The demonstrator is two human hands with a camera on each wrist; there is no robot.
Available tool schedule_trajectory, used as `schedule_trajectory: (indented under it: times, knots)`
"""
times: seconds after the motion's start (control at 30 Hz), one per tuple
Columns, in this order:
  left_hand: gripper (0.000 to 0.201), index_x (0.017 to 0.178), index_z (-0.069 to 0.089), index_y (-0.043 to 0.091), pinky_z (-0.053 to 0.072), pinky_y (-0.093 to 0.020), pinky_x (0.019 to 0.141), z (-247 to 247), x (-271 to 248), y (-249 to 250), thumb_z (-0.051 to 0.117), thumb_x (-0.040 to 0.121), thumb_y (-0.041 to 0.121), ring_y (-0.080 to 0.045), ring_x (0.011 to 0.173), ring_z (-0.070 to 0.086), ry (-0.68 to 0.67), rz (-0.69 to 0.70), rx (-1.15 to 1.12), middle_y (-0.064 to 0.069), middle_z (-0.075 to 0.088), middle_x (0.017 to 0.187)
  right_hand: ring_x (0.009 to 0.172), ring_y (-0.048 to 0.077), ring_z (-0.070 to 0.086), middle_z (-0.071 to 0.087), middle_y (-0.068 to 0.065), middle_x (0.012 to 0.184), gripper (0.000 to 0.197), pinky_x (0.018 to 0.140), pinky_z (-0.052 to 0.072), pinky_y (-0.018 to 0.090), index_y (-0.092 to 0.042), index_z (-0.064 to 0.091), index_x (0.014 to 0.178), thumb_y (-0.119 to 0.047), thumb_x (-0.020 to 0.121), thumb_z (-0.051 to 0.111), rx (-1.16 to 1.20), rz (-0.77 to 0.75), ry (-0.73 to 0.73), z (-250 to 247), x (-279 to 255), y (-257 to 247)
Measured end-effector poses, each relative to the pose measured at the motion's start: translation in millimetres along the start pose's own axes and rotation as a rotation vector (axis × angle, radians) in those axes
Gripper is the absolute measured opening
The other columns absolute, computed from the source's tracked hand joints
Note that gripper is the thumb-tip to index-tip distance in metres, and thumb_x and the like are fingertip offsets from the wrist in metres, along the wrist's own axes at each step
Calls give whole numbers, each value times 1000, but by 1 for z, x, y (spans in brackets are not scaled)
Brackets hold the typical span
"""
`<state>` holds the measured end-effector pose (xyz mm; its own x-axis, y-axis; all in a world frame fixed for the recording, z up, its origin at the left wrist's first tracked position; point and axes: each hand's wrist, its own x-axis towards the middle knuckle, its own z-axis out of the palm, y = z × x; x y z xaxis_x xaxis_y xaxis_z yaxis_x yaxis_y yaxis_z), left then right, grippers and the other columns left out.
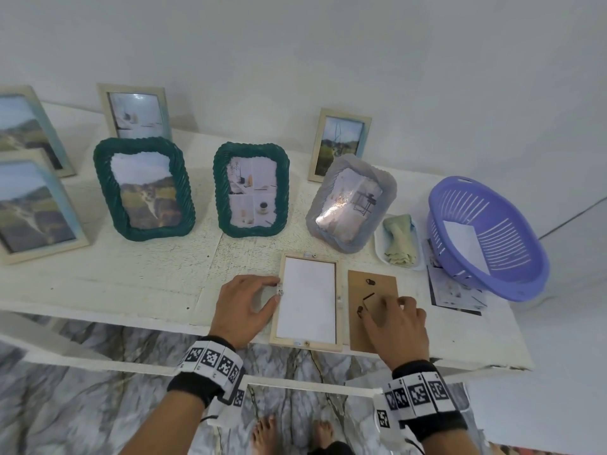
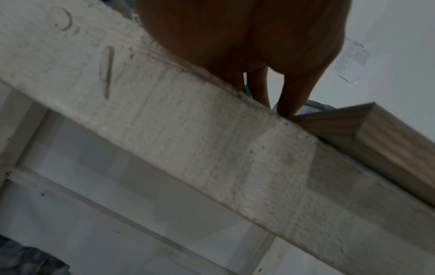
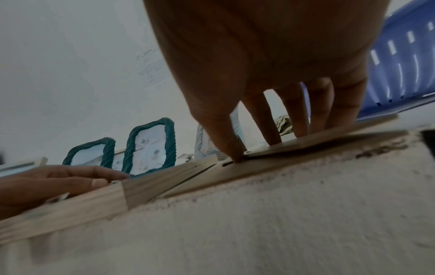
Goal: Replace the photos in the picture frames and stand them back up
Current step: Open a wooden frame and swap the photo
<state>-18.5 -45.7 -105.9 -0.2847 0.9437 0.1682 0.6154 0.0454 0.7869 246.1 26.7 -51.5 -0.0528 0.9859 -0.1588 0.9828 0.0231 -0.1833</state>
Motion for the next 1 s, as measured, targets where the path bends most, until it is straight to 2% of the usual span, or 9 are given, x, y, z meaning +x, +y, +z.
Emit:
schedule_trajectory:
  times: [0.17, 0.33, 0.5, 0.63, 0.7, 0.8, 0.9, 1.0]
  knots:
    - [37, 109, 67, 35, 46, -46, 95, -1, 1, -1, 54, 81, 54, -10, 106, 56, -5, 3, -1, 25, 65, 103, 110, 32, 42, 44, 11, 126, 46, 94, 39, 37, -12, 59, 117, -45, 86, 63, 129, 12, -4, -2, 6, 7]
    - [34, 109, 67, 37, 46, -46, 94, -1, 1, -1, 55, 81, 54, -10, 104, 56, 1, 5, -9, 24, 66, 101, 108, 32, 39, 45, 11, 119, 48, 91, 38, 37, -9, 61, 110, -44, 78, 70, 212, 0, 146, -11, 2, -1]
    - [36, 111, 66, 37, 45, -45, 95, 0, 1, 0, 55, 81, 54, -7, 104, 55, 1, 4, 1, 28, 65, 101, 102, 29, 40, 47, 10, 114, 46, 84, 43, 37, -9, 63, 102, -47, 77, 71, 227, -142, 254, -14, -5, -32]
    - [35, 113, 64, 40, 44, -45, 96, 0, 0, -1, 57, 81, 53, -5, 106, 53, 3, -10, -13, 31, 63, 101, 91, 28, 43, 49, 11, 102, 43, 75, 52, 44, -7, 62, 91, -47, 76, 69, 160, -257, 271, -6, -10, -61]
    - [35, 111, 64, 40, 44, -45, 97, 0, 0, -1, 57, 81, 54, -4, 106, 53, 4, -11, -2, 30, 64, 101, 89, 29, 43, 49, 13, 100, 42, 75, 52, 45, -7, 62, 91, -45, 77, 68, 112, -293, 251, -2, -10, -72]
    - [35, 110, 65, 40, 42, -42, 97, 0, 0, 0, 55, 80, 56, -4, 105, 52, 7, -14, 9, 30, 64, 101, 94, 28, 41, 47, 12, 106, 43, 82, 50, 42, -8, 59, 101, -46, 83, 62, 67, -302, 160, 3, -10, -81]
    - [35, 110, 65, 40, 42, -40, 96, -1, 0, 1, 56, 80, 56, -3, 105, 52, 14, -12, 8, 30, 63, 100, 99, 27, 40, 44, 10, 111, 43, 82, 49, 37, -10, 57, 106, -47, 84, 60, 91, -296, 115, 8, -10, -86]
    - [35, 110, 66, 40, 41, -37, 96, 0, 0, 1, 56, 80, 57, -2, 105, 52, 18, -6, 9, 30, 64, 100, 98, 29, 41, 46, 12, 110, 43, 80, 48, 37, -10, 58, 106, -47, 84, 61, 111, -307, 106, 14, -10, -90]
